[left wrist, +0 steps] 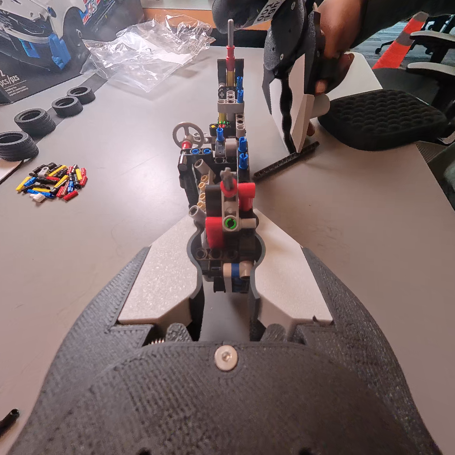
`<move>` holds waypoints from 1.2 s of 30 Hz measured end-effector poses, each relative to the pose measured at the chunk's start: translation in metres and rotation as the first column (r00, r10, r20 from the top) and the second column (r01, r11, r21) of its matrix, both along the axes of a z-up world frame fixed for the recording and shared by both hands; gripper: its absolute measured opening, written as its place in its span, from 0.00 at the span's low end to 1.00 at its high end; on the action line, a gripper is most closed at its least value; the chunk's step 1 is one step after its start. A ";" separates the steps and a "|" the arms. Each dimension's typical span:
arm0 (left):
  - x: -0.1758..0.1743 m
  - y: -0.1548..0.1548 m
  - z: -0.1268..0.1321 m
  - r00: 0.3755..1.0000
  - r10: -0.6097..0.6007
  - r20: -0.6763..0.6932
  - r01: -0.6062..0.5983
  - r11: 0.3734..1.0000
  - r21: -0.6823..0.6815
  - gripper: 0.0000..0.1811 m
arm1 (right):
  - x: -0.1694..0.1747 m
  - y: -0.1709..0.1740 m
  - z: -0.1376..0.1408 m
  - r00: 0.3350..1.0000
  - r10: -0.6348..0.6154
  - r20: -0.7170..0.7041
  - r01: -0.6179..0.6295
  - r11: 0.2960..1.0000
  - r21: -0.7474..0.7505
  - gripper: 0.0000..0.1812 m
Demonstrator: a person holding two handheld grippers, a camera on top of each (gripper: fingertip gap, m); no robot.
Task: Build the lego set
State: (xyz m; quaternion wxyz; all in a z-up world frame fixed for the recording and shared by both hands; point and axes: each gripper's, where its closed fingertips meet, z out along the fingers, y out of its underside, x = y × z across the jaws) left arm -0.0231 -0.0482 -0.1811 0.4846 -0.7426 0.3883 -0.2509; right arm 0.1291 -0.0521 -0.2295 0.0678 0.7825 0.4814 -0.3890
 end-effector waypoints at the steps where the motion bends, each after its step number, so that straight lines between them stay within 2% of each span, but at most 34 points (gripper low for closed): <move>1: 0.000 0.000 0.000 1.000 0.000 -0.001 0.000 1.000 0.000 0.19 | 0.002 0.002 0.000 1.000 -0.010 0.003 0.010 1.000 0.000 0.03; 7: 0.000 0.000 0.000 1.000 0.002 -0.006 -0.002 1.000 0.004 0.19 | 0.011 0.015 0.000 0.998 -0.058 -0.016 0.059 0.998 0.035 0.04; 9: 0.001 0.000 0.000 1.000 0.003 -0.007 -0.003 1.000 0.004 0.19 | 0.008 0.020 0.007 0.996 -0.058 -0.070 0.065 0.993 0.103 0.09; 11: 0.000 0.000 0.000 1.000 0.003 -0.007 -0.003 1.000 0.004 0.19 | 0.004 0.023 0.017 0.991 -0.014 -0.136 0.046 0.971 0.237 0.10; 14: 0.000 0.000 0.000 1.000 0.001 -0.007 -0.001 1.000 0.004 0.19 | 0.005 0.016 0.022 0.978 0.162 -0.134 -0.073 0.858 0.508 0.11; 17: 0.000 0.000 0.000 1.000 -0.001 -0.004 0.001 1.000 0.004 0.19 | 0.007 0.012 0.008 0.961 0.277 0.008 -0.205 0.692 0.692 0.10; 19: 0.001 0.000 0.000 1.000 0.000 -0.005 0.000 1.000 0.005 0.19 | 0.005 0.009 -0.001 0.953 0.297 0.052 -0.244 0.658 0.713 0.09; 21: 0.001 0.000 0.000 1.000 0.000 -0.011 0.000 1.000 0.010 0.19 | 0.000 0.008 -0.003 0.960 0.276 0.038 -0.226 0.691 0.686 0.07; 23: 0.001 -0.001 0.000 1.000 0.000 -0.016 0.001 1.000 0.016 0.19 | -0.004 0.015 -0.005 0.958 0.282 0.048 -0.234 0.674 0.700 0.02; 26: 0.002 -0.001 0.000 1.000 -0.004 -0.012 0.004 1.000 0.018 0.19 | -0.006 -0.001 -0.001 0.896 0.444 0.020 -0.344 0.665 0.663 0.02; 29: 0.003 -0.002 0.001 1.000 -0.009 -0.006 0.009 1.000 0.022 0.19 | -0.011 -0.016 0.032 0.822 0.567 -0.051 -0.403 0.643 0.651 0.02; 34: 0.004 -0.004 0.001 0.999 -0.034 0.010 0.034 0.999 0.014 0.19 | -0.046 -0.001 0.133 0.722 0.690 0.051 -0.442 0.404 0.801 0.02; 36: 0.005 -0.007 0.001 0.998 -0.053 0.014 0.053 0.999 0.012 0.19 | -0.067 0.004 0.163 0.697 0.713 0.074 -0.455 0.361 0.814 0.02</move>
